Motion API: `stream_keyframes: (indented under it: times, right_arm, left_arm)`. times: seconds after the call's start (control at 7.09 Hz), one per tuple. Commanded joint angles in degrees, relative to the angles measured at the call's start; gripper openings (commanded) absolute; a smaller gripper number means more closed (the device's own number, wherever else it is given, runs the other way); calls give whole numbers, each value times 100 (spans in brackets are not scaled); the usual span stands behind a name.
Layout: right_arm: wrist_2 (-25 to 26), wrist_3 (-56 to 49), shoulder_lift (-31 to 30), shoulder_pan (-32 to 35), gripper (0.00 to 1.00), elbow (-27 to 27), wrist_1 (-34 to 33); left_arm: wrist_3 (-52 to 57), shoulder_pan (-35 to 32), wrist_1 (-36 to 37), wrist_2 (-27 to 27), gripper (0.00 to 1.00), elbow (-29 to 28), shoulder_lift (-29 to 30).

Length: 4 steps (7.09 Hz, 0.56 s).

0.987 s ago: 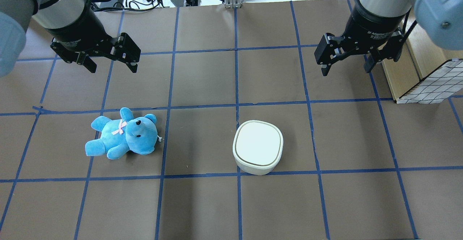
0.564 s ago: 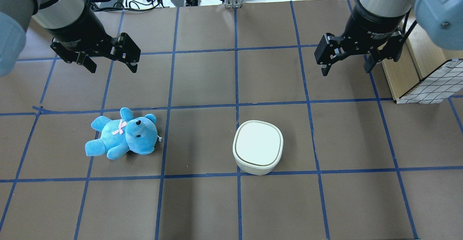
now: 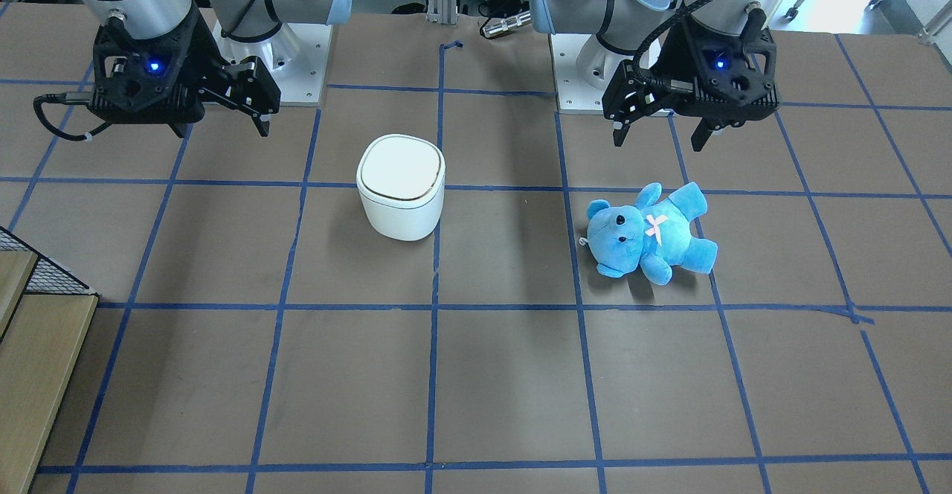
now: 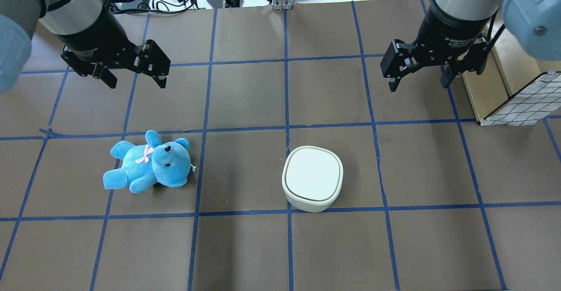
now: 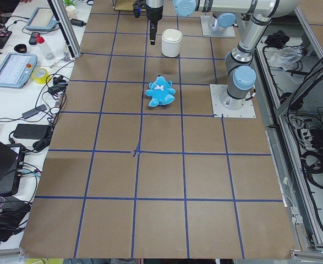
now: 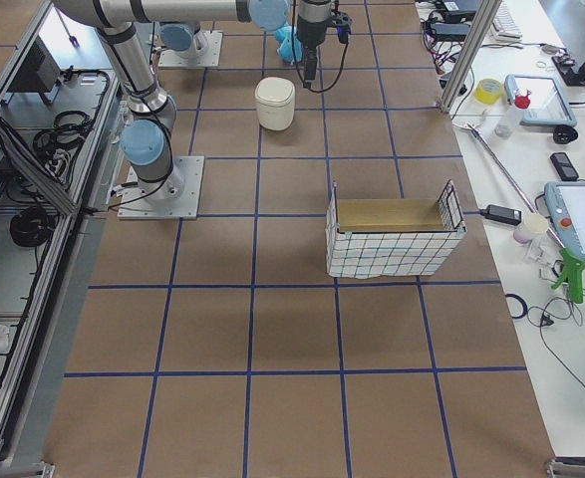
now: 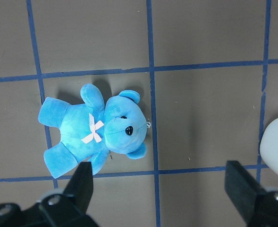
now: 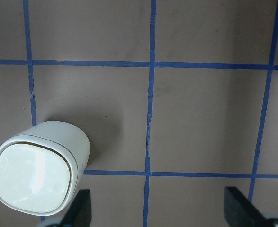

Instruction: Open trash can with right arm

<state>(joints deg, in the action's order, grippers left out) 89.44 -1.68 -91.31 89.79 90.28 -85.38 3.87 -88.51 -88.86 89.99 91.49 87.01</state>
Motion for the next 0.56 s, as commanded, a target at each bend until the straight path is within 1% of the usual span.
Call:
stream_keyframes:
  times: [0.0,0.14,0.28,0.42]
  right_arm:
    - [-32,290,-18,21,100,-2,13]
    - [-128,692,-35,117,100,7,13]
    - [-146,1331,8,561,100,16,-65]
    - [-137,1946,95,1088,93,51,-145]
  left_arm:
    - [0,0,0,1,100,0,0]
    - [0,0,0,1,100,0,0]
    - [0,0,0,1,100,0,0]
    - [0,0,0,1,100,0,0]
